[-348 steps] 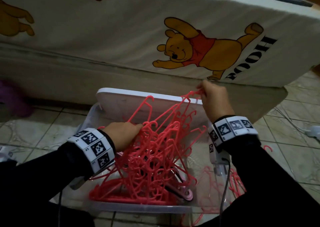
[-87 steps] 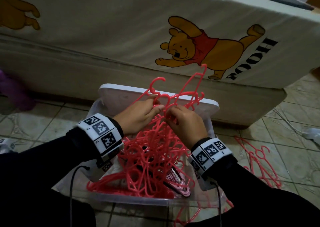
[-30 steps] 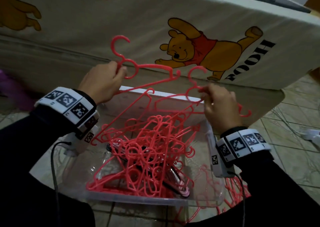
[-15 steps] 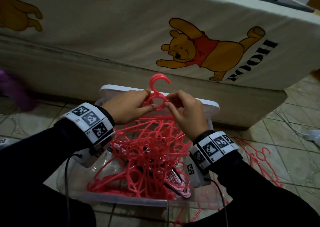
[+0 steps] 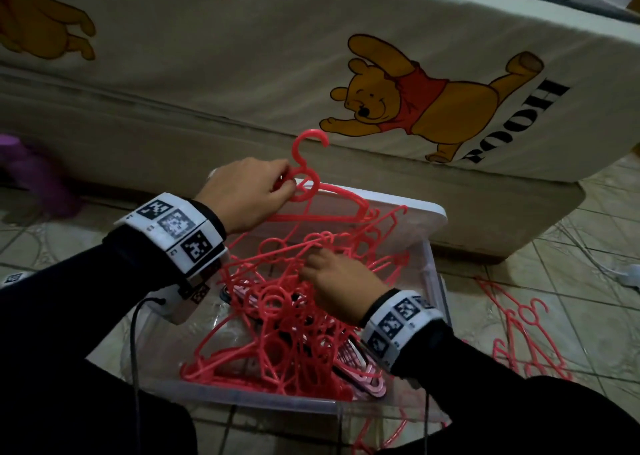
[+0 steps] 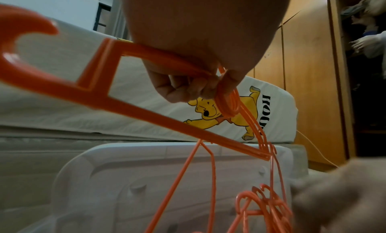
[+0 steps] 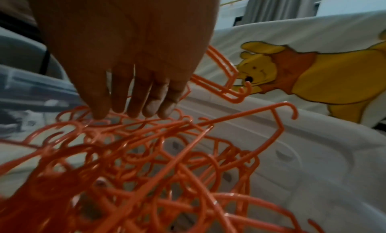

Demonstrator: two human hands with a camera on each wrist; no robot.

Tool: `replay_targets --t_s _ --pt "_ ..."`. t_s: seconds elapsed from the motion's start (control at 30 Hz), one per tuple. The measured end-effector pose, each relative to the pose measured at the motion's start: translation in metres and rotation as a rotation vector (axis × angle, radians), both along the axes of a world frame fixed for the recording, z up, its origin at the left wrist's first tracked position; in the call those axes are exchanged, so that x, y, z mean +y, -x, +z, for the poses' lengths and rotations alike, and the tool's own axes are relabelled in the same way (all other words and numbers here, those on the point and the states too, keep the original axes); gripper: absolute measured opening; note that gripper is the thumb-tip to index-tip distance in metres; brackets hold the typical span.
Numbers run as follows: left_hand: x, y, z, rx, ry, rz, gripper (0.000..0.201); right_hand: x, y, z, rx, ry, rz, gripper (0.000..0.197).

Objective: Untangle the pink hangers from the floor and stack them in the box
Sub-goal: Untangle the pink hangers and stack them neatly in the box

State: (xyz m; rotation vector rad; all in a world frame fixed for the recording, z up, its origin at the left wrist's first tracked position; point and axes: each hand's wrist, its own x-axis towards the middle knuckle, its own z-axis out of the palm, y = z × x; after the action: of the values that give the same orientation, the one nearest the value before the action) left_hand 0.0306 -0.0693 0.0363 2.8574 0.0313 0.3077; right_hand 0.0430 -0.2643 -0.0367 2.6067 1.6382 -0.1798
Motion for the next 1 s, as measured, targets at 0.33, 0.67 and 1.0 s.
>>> replay_targets --t_s 0.33,0.67,1.0 --pt "0.002 0.002 0.002 -0.063 -0.015 -0.025 0.025 0.009 0.017 -0.015 -0.306 0.14 0.071 0.008" --pt "0.011 -0.002 0.007 -0.07 0.102 0.082 0.026 -0.011 -0.005 0.041 -0.247 -0.147 -0.055 0.013" --pt "0.022 -0.003 0.017 -0.174 0.213 0.156 0.024 -0.055 -0.03 0.078 0.08 -0.795 -0.462 0.009"
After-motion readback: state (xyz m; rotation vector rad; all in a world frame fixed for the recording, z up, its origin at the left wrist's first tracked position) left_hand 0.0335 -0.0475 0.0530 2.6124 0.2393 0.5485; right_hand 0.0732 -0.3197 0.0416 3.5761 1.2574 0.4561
